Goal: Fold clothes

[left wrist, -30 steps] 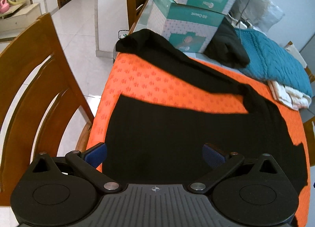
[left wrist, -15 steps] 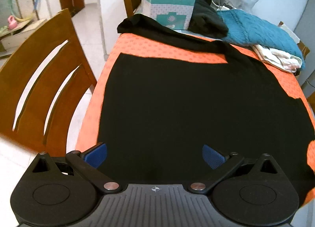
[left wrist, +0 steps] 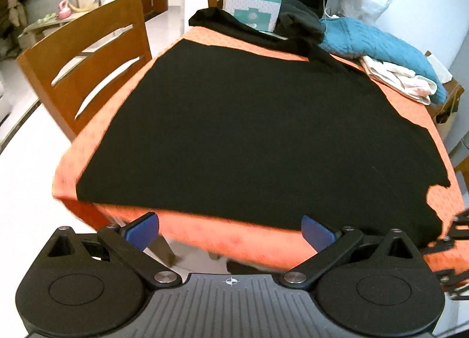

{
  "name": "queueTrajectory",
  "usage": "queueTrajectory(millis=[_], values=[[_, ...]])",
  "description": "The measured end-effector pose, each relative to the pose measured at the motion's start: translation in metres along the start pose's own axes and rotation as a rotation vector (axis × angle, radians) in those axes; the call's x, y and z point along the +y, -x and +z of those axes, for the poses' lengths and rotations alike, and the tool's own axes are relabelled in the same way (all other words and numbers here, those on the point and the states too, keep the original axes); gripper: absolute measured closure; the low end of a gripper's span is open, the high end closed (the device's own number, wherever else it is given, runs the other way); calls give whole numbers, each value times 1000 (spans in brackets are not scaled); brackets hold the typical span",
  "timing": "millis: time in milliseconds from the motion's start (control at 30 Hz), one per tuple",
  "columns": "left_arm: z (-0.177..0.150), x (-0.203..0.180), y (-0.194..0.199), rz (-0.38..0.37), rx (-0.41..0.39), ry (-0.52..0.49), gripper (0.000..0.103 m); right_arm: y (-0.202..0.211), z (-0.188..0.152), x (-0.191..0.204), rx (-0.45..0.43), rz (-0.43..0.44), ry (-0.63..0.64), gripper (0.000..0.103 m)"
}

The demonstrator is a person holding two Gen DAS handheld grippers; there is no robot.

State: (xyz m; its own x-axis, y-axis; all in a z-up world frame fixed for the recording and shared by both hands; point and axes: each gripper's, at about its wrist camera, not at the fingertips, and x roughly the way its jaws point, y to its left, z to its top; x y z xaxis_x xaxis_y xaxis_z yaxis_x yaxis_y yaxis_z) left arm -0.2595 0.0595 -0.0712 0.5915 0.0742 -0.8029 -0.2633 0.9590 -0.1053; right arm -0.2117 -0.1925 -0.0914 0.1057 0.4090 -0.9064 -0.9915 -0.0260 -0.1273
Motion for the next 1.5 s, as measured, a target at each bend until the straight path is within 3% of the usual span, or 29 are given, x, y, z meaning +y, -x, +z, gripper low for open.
queueTrajectory(millis=[267, 300, 367, 433, 533, 767, 1000, 1233, 1500], values=[[-39, -37, 16, 20, 0, 14, 0, -14, -15, 45, 20, -84, 472, 67], [-43, -40, 17, 20, 0, 15, 0, -16, -17, 48, 20, -101, 511, 68], [-50, -46, 18, 20, 1, 18, 0, -16, -20, 50, 13, -129, 562, 80], [-57, -53, 19, 21, 2, 21, 0, -12, -18, 45, -1, -127, 555, 96], [-67, -62, 20, 15, 4, 25, 0, 3, -10, 38, -43, -107, 499, 98], [-80, -94, 12, -46, 16, -3, 4, 43, 10, 13, -175, -108, 340, 98], [-82, -135, -10, -98, 50, -63, 27, 72, 27, -4, -244, -127, 245, 98], [-82, -153, -20, -130, 51, -31, 45, 87, 38, -23, -304, -207, 113, 99], [-90, -170, -32, -153, 70, -15, 50, 77, 58, -75, -320, -293, -54, 99]])
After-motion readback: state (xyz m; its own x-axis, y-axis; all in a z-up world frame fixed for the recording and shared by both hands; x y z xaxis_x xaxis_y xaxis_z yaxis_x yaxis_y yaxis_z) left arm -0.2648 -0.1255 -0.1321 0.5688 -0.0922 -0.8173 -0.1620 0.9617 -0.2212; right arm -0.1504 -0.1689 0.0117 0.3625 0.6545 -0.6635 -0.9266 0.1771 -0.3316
